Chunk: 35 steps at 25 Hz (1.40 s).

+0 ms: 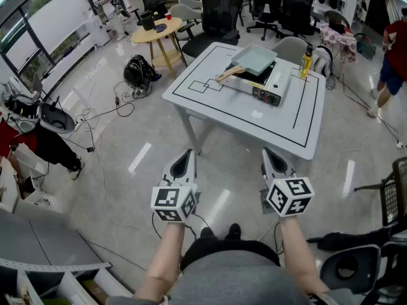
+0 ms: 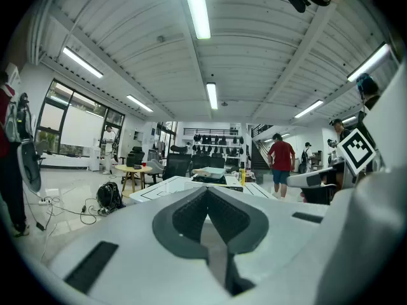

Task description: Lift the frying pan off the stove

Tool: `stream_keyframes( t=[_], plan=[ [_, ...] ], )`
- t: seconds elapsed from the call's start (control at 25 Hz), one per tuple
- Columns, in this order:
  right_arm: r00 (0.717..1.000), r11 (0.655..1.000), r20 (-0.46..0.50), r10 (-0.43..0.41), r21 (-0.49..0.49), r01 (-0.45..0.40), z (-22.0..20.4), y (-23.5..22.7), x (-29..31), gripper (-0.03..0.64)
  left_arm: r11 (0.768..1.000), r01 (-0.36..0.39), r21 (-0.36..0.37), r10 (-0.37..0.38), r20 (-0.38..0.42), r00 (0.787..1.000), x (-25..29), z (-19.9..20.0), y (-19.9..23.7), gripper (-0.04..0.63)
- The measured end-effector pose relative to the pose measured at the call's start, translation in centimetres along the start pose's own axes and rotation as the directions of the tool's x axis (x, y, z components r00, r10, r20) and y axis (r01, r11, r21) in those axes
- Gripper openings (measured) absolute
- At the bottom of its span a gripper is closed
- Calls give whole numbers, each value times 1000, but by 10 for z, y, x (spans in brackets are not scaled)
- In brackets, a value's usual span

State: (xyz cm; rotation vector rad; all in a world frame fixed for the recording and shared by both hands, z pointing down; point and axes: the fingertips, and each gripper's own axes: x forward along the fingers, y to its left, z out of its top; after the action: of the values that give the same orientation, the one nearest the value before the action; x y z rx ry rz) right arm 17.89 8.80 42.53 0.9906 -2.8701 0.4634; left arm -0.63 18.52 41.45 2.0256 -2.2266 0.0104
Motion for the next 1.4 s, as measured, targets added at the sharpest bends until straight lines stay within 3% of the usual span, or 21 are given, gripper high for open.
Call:
stream_keyframes(
  t=[0.48,1.4],
  plan=[
    [999,999,-7,42,3,-42,3,-10,3,3,997,-36,-67,37,7,999,6,-2,7,6],
    [994,993,-35,99,71,-96,-1,-26,37,3,999,-24,-35,23,-38,999,47,-5,6,6]
  ],
)
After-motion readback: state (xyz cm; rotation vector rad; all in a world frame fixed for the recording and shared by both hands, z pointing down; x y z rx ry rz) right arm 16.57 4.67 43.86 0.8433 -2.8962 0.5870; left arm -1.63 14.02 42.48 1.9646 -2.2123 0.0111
